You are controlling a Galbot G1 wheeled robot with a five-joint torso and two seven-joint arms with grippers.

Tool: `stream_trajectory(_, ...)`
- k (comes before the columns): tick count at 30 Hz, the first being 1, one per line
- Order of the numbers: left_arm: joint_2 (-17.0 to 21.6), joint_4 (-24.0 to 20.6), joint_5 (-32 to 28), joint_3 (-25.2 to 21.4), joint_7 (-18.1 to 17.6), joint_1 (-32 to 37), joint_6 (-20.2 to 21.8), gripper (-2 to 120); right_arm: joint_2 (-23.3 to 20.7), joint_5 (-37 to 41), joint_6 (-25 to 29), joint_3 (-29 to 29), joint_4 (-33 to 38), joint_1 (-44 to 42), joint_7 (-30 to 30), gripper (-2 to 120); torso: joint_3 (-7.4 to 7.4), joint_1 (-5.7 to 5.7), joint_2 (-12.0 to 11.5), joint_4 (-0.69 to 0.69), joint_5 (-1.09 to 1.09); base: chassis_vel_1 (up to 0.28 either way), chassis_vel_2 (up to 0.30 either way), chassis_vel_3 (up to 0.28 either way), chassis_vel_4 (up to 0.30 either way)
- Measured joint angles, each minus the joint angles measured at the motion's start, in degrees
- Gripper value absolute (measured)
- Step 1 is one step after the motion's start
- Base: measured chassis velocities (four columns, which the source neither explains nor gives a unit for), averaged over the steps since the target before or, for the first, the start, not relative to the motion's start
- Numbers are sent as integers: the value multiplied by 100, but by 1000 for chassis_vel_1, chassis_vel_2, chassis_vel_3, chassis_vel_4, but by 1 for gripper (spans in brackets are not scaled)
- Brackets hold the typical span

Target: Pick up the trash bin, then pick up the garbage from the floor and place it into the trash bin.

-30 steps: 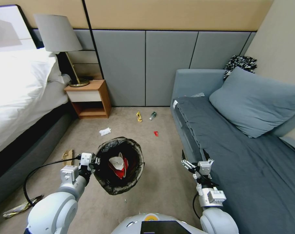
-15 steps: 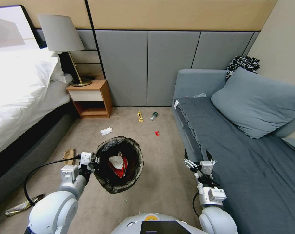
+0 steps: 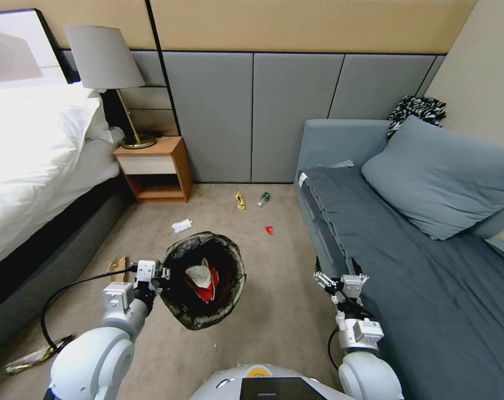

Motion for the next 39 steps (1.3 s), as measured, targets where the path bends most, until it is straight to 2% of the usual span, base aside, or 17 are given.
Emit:
stream_trajectory(10,23,-41,-34,-12,-33,-35,18,1,-212,197,-236,-15,-38,149,-33,100,-1,-1,0,0,0,-139,137,143,-130)
stream_trajectory(39,34,-106,-119,-41,-12,-29,30,1,-156,73,-314,3,27,22,-41,100,-1,0,0,0,0,-136,134,133,-132)
